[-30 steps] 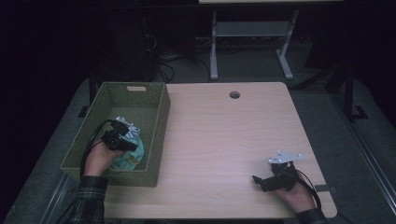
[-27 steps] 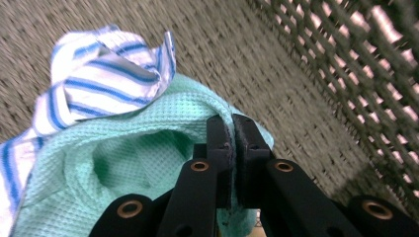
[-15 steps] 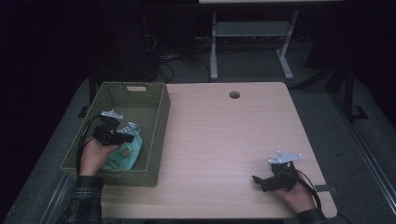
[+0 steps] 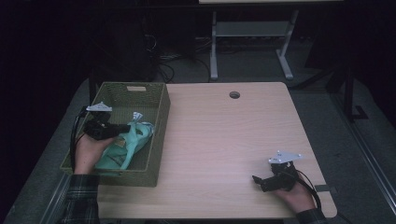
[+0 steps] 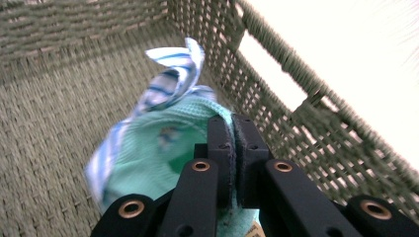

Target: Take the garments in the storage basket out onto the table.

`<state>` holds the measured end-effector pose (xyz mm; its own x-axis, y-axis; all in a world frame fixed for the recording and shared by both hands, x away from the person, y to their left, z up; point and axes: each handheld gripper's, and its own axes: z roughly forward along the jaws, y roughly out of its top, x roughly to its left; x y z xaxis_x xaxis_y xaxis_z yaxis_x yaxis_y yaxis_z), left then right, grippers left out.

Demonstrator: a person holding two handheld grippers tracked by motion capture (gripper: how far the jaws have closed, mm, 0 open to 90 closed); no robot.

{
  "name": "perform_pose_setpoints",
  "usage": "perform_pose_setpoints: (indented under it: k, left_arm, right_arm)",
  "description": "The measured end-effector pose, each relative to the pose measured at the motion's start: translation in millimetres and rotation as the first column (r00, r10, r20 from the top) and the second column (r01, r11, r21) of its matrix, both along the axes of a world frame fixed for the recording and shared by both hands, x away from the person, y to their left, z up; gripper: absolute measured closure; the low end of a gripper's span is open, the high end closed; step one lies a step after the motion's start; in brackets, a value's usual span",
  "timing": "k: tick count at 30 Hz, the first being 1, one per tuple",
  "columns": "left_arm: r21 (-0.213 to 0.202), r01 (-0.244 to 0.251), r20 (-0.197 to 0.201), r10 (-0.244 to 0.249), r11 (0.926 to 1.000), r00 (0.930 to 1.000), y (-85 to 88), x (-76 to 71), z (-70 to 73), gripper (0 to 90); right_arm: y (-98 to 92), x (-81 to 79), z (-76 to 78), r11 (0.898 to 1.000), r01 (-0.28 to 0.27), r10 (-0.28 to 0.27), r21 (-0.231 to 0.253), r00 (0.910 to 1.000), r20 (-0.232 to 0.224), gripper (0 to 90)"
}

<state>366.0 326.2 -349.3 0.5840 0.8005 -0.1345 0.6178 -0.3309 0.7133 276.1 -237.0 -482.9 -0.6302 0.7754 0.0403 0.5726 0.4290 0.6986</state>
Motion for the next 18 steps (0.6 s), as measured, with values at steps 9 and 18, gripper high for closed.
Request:
perform_pose_setpoints:
  k: [9,18]
  left_arm:
    - [-0.059,0.005,0.033,-0.003,0.9982,0.9995,3.8,-1.9,13.1,86.6]
    - [-0.128,0.031,0.063,-0.023,0.9912,0.9978,6.9,-1.8,26.6,86.6]
  right_arm:
    - [0.0,0.0,0.1,1.000,0.000,0.000,0.000,1.0000,-0.001,0.0]
    - [0.0,0.0,0.0,1.000,0.000,0.000,0.000,1.0000,0.000,0.0]
